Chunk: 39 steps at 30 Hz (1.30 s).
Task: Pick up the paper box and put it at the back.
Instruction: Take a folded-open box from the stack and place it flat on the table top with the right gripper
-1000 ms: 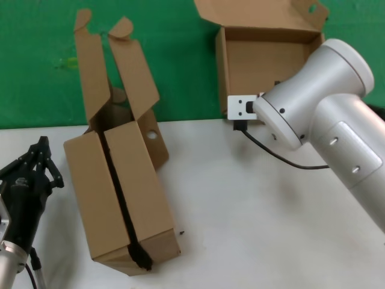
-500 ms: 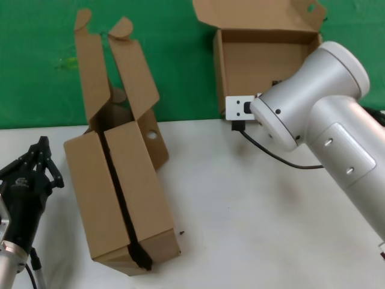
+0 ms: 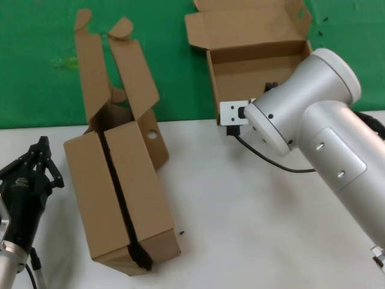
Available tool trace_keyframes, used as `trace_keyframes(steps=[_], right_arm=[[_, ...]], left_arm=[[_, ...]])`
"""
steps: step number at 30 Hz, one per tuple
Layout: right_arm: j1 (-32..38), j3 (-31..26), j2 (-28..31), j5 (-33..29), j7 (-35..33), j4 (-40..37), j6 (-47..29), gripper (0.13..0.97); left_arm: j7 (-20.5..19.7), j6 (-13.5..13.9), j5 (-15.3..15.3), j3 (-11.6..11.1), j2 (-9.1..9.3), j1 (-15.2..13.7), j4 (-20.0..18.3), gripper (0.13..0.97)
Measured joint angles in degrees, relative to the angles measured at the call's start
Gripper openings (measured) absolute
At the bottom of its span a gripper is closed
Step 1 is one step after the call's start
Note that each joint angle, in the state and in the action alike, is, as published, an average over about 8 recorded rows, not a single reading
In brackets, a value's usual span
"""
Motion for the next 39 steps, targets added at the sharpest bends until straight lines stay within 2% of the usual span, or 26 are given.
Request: trace_keyframes(steps=[2, 11, 19, 20, 28, 32, 39], right_arm=[[0.0, 0.1, -0.2, -0.3, -0.1, -0.5, 0.6, 0.232], [0.1, 1.0, -1.5, -1.9, 0.0, -2.7, 4.9, 0.378], [0.0, 2.2, -2.6, -3.1, 0.0, -3.9, 8.4, 0.593], [-0.1, 2.3, -2.7, -3.3, 0.0, -4.0, 8.7, 0.593], [-0.4, 3.6, -3.3, -5.0, -0.3, -4.2, 11.0, 0.789], [-0.6, 4.2, -3.7, -5.6, -0.5, -4.3, 11.9, 0.789], [-1.2, 5.0, -4.2, -6.2, -1.1, -4.3, 12.5, 0.897]], left_arm=[[0.0, 0.0, 0.0, 0.0, 0.0, 0.0, 0.0, 0.143], [0.0, 0.0, 0.0, 0.0, 0.0, 0.0, 0.0, 0.143], [0.0, 0.0, 0.0, 0.0, 0.0, 0.0, 0.0, 0.143], [0.0, 0.0, 0.0, 0.0, 0.0, 0.0, 0.0, 0.143], [0.0, 0.0, 0.0, 0.0, 0.0, 0.0, 0.0, 0.143], [0.0, 0.0, 0.0, 0.0, 0.0, 0.0, 0.0, 0.143], [0.0, 0.0, 0.0, 0.0, 0.0, 0.0, 0.0, 0.143]])
